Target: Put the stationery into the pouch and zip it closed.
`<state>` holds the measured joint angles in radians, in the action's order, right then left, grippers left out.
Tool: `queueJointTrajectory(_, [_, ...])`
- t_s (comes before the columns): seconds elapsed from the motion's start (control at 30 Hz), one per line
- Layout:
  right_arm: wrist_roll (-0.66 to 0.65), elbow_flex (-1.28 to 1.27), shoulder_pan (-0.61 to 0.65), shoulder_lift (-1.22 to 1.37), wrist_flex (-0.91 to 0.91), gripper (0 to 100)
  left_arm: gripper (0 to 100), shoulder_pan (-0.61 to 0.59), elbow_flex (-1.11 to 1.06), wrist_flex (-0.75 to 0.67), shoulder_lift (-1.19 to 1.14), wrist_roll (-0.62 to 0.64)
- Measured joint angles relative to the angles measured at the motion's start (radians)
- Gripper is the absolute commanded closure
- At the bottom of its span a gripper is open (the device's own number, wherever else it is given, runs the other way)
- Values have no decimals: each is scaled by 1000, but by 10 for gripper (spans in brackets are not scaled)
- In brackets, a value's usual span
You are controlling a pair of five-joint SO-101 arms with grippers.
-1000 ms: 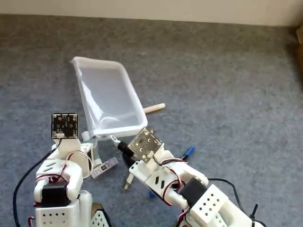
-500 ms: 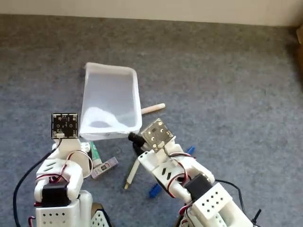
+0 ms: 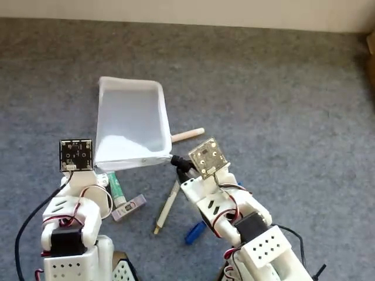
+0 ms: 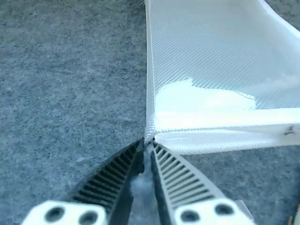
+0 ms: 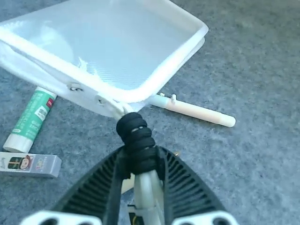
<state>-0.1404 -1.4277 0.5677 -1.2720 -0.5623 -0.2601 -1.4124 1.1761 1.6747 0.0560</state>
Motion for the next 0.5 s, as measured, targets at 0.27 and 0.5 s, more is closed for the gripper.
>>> queueJointTrajectory(0.27, [0,57,-3,0,-141,993,973,0,0,0,0,0])
queueJointTrajectory(0.5, [23,81,-72,0,-166,993,973,0,0,0,0,0])
